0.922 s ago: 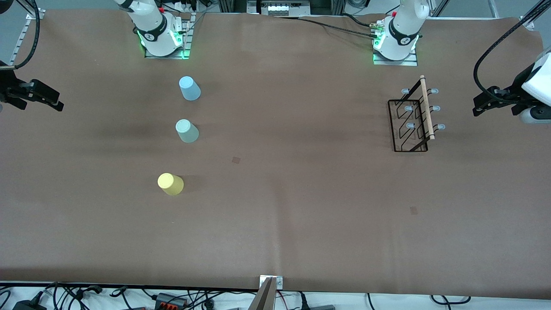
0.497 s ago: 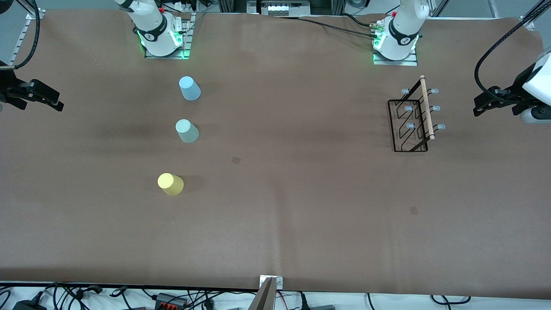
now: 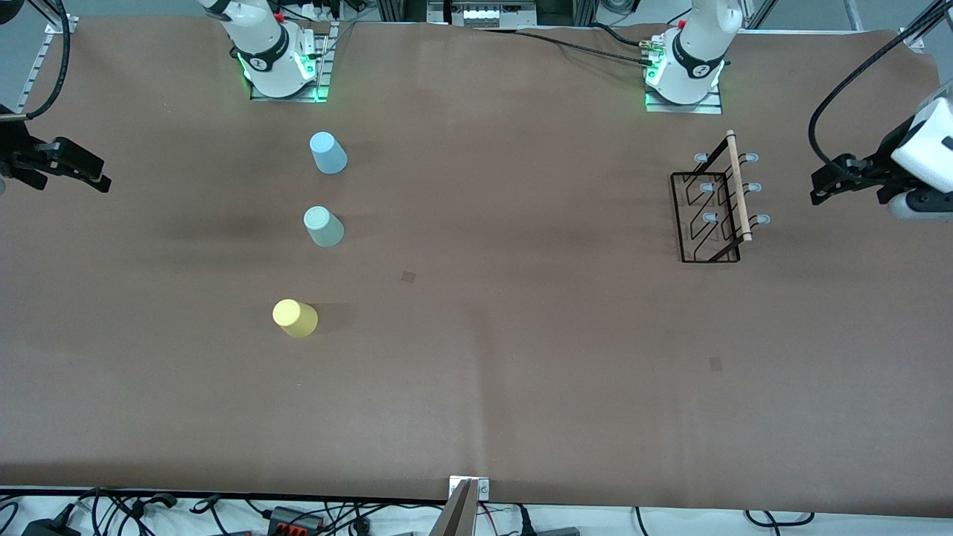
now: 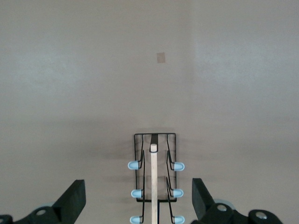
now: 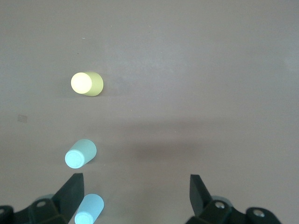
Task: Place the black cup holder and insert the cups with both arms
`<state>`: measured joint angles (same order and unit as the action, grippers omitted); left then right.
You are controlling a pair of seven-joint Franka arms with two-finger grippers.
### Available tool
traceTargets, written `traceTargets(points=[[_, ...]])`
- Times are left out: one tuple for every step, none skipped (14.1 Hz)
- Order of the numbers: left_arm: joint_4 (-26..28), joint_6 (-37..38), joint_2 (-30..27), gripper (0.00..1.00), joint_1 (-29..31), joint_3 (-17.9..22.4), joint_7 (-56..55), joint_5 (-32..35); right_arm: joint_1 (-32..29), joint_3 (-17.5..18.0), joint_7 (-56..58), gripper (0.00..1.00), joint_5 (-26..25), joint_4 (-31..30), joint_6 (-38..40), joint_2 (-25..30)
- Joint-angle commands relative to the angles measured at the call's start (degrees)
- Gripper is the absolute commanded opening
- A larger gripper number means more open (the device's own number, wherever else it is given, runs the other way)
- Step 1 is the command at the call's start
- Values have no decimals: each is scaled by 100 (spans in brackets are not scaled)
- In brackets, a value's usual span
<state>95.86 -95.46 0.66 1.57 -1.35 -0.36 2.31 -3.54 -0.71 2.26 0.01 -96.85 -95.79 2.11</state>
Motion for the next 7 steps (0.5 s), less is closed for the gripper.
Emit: traceTargets(points=[[-86, -191, 268, 100, -25, -92, -25, -73, -24, 18, 20, 100, 87, -1, 16, 26], [132, -427, 277, 100, -8, -137, -34, -116, -24, 18, 20, 100, 87, -1, 8, 17], [387, -629, 260, 100, 45, -137, -25, -291, -24, 18, 20, 100, 87, 17, 8, -9], [694, -840, 216, 100, 63, -137, -16, -336, -24, 18, 20, 100, 87, 8, 16, -18], [984, -973, 137, 100, 63, -137, -16, -336, -24, 18, 20, 100, 87, 8, 8, -44], [1196, -1026, 76, 100, 63, -137, 27, -336, -15, 27, 20, 100, 87, 8, 16, -70], [1337, -1036, 58, 100, 54, -146, 54, -319, -15, 27, 3, 100, 87, 8, 17, -79]])
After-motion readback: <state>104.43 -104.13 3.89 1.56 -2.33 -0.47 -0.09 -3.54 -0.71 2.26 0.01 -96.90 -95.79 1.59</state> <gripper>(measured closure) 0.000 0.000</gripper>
